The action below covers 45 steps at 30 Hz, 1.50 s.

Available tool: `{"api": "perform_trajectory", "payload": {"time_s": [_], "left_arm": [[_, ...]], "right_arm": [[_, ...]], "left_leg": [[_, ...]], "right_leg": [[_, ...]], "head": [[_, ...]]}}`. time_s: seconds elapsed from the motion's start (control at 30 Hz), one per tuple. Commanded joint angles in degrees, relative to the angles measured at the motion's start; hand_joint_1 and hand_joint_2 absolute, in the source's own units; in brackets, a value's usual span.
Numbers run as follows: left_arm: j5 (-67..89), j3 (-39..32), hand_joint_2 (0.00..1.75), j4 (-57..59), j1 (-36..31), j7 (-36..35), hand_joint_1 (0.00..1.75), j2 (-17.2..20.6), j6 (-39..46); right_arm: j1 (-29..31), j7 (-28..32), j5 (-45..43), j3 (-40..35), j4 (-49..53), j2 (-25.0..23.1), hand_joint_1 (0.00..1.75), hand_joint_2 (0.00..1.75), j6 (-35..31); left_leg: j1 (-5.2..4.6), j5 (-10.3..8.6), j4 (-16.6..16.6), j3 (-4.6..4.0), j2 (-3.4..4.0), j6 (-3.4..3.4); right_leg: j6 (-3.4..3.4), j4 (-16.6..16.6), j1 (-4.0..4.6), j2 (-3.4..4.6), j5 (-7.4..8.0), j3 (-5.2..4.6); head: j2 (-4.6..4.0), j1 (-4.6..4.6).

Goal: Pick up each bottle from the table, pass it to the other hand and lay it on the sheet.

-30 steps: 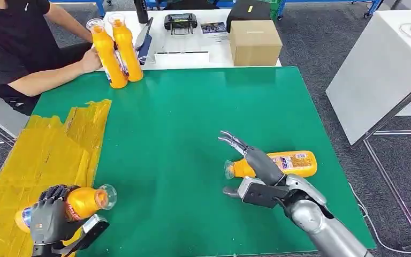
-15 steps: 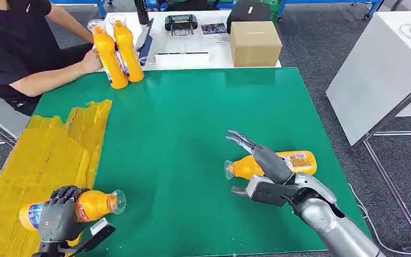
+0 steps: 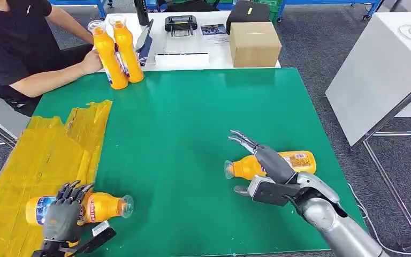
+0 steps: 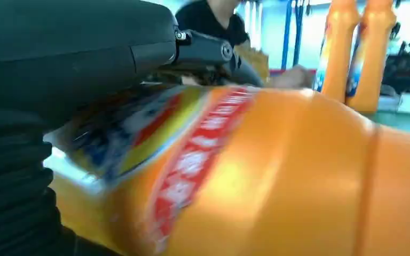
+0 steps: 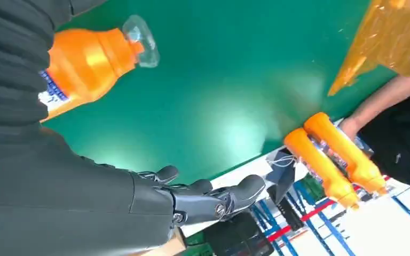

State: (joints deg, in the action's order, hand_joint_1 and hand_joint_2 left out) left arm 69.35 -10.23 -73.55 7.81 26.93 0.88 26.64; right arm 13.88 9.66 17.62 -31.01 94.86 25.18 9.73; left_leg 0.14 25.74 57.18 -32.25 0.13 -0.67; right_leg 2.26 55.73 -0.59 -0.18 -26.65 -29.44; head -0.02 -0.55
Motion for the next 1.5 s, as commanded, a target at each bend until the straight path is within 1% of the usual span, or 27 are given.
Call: {"api": "perform_trajectory", "payload": {"time_s": [0.03, 0.07, 0.1, 0.2, 0.27, 0.33, 0.37, 0.4, 0.47, 0.57, 0.97, 1.0, 1.07, 1.13, 1.2, 1.27, 1.4, 1.5], "left_arm": [[-3.2, -1.5, 1.75, -0.9, 3.6, 0.8, 0.00, 1.8, -6.0], [-2.6, -1.7, 1.75, -1.4, 4.1, 0.8, 0.00, 2.2, -6.9], [-2.7, -2.4, 0.00, -2.2, 4.7, 0.9, 0.00, 2.2, -6.2], [-4.0, -4.1, 0.00, -4.9, 6.1, 1.9, 0.00, 2.6, -6.7], [-5.8, -5.9, 0.00, -7.2, 6.8, 3.3, 0.00, 2.3, -7.3], [-8.4, -9.8, 0.00, -10.9, 7.1, 6.2, 0.00, 0.4, -8.1], [-10.3, -10.9, 0.00, -12.0, 7.1, 7.3, 0.00, -0.4, -9.1], [-12.0, -12.0, 0.00, -13.3, 7.1, 8.3, 0.00, -0.9, -10.0], [-11.9, -12.6, 0.00, -14.1, 7.0, 8.4, 0.00, -1.1, -11.0], [-11.9, -12.6, 0.00, -14.1, 7.0, 8.4, 0.00, -1.1, -11.0], [-11.9, -12.6, 0.00, -13.5, 6.7, 8.5, 0.00, -1.4, -10.8], [-12.8, -13.2, 0.00, -13.7, 6.5, 9.4, 0.00, -1.8, -10.4], [-24.3, -16.0, 0.00, -16.1, 5.2, 13.1, 0.00, -3.5, -14.8], [-39.3, -17.0, 0.00, -20.2, 4.2, 13.1, 0.00, -4.1, -21.7], [-45.4, -18.7, 0.00, -22.1, 2.9, 13.1, 0.00, -5.2, -26.1], [-46.2, -20.3, 0.00, -22.9, 2.2, 13.1, 0.00, -6.0, -29.0], [-39.7, -18.7, 0.00, -23.3, 2.9, 13.1, 0.00, -5.9, -27.1], [-45.4, -18.8, 0.00, -24.7, 2.6, 13.1, 0.00, -7.2, -30.2]], "right_arm": [[0.0, -0.1, 1.6, 3.3, -2.0, 0.6, 0.00, 1.75, 0.7], [-0.5, 0.1, 2.0, 3.5, -2.1, 0.3, 0.00, 1.75, 0.8], [-1.2, 0.3, 2.9, 3.4, -2.1, 0.2, 0.00, 1.75, 0.4], [-2.6, 1.1, 4.1, 3.6, -2.6, -0.3, 0.00, 1.75, -0.8], [-3.0, 1.5, 4.8, 4.2, -2.6, -0.8, 0.00, 1.75, -1.6], [-4.0, 1.5, 5.5, 5.3, -1.9, -0.9, 0.00, 1.75, -1.8], [-4.7, 1.5, 5.8, 5.8, -1.5, -0.8, 0.00, 1.75, -1.9], [-5.5, 1.5, 5.8, 6.3, -1.0, -0.6, 0.00, 1.75, -2.0], [-6.1, 1.6, 6.0, 6.7, -0.7, -0.4, 0.00, 1.75, -2.0], [-6.1, 1.6, 6.0, 6.7, -0.7, -0.4, 0.00, 1.75, -2.0], [-5.9, 1.6, 6.1, 6.7, -0.9, -0.6, 0.00, 1.75, -2.0], [-5.9, 1.6, 6.1, 6.9, -0.9, -0.7, 0.00, 1.75, -1.9], [-7.4, 1.6, 6.9, 8.2, -0.4, -1.0, 0.00, 1.75, -2.1], [-8.8, 1.6, 8.5, 9.0, -0.4, -1.4, 0.00, 1.75, -2.4], [-9.1, 1.5, 9.7, 9.2, -1.1, -2.2, 0.00, 1.75, -2.7], [-8.5, 1.5, 10.0, 9.1, -1.8, -2.6, 0.00, 1.75, -2.6], [-7.8, 1.5, 10.2, 9.0, -1.6, -2.7, 0.00, 1.75, -2.5], [-8.0, 0.9, 10.3, 9.3, -0.5, -1.9, 0.00, 1.75, -2.2]], "left_leg": [[0.06, 0.08, 0.0, 0.12, 0.16, 0.02], [0.03, 0.07, 0.0, 0.09, 0.14, 0.01], [0.06, 0.10, -0.1, 0.15, 0.20, 0.03], [0.04, 0.06, -0.1, 0.13, 0.10, 0.03], [0.14, 0.12, -0.1, 0.19, 0.22, 0.07], [0.07, 0.07, 0.0, 0.02, 0.11, 0.03], [0.11, 0.10, 0.0, 0.04, 0.17, 0.04], [0.07, 0.06, 0.0, -0.02, 0.06, 0.03], [0.09, 0.06, 0.0, -0.02, 0.01, 0.02], [0.12, 0.08, 0.0, 0.02, 0.09, 0.02], [0.05, 0.04, 0.0, -0.02, 0.04, 0.02], [0.08, 0.06, 0.0, 0.00, 0.05, 0.04], [0.06, 0.05, 0.0, 0.02, 0.02, 0.03], [0.13, 0.06, 0.0, -0.06, -0.09, 0.03], [0.10, 0.02, 0.0, -0.13, -0.10, 0.01], [0.16, 0.04, 0.0, -0.06, -0.08, 0.03], [0.11, 0.05, 0.0, -0.02, 0.07, 0.03], [0.06, 0.04, 0.0, -0.05, -0.01, 0.02]], "right_leg": [[-0.05, -0.1, 0.07, 0.18, 0.01, 0.10], [-0.03, -0.1, 0.03, 0.15, 0.01, 0.08], [-0.06, -0.1, 0.06, 0.23, 0.01, 0.13], [-0.05, -0.1, 0.03, 0.12, 0.00, 0.12], [-0.10, -0.2, 0.14, 0.24, 0.01, 0.17], [-0.05, 0.0, 0.08, 0.11, -0.01, 0.01], [-0.07, -0.1, 0.13, 0.17, 0.00, 0.00], [-0.04, 0.0, 0.08, 0.06, -0.01, -0.03], [-0.05, -0.1, 0.10, 0.01, -0.03, -0.01], [-0.07, -0.1, 0.12, 0.10, -0.01, 0.02], [-0.06, -0.1, 0.03, 0.04, -0.02, -0.03], [-0.08, -0.1, 0.07, 0.06, -0.02, 0.00], [-0.07, -0.1, 0.05, 0.03, -0.03, 0.01], [-0.08, -0.1, 0.12, -0.07, -0.03, 0.01], [-0.05, 0.0, 0.07, -0.11, -0.03, -0.10], [-0.08, -0.1, 0.14, -0.08, -0.01, -0.01], [-0.08, -0.1, 0.09, 0.08, 0.02, -0.01], [-0.06, -0.1, 0.04, 0.00, -0.01, -0.04]], "head": [[0.00, 0.02], [0.00, 0.00], [0.00, 0.02], [0.00, 0.02], [0.00, 0.00], [0.00, 0.00], [0.00, 0.00], [0.00, 0.00], [0.00, 0.00], [0.00, 0.00], [0.00, 0.02], [0.00, 0.02], [0.00, 0.00], [0.00, 0.00], [0.00, 0.02], [0.00, 0.02], [0.00, 0.00], [0.00, 0.02]]}}
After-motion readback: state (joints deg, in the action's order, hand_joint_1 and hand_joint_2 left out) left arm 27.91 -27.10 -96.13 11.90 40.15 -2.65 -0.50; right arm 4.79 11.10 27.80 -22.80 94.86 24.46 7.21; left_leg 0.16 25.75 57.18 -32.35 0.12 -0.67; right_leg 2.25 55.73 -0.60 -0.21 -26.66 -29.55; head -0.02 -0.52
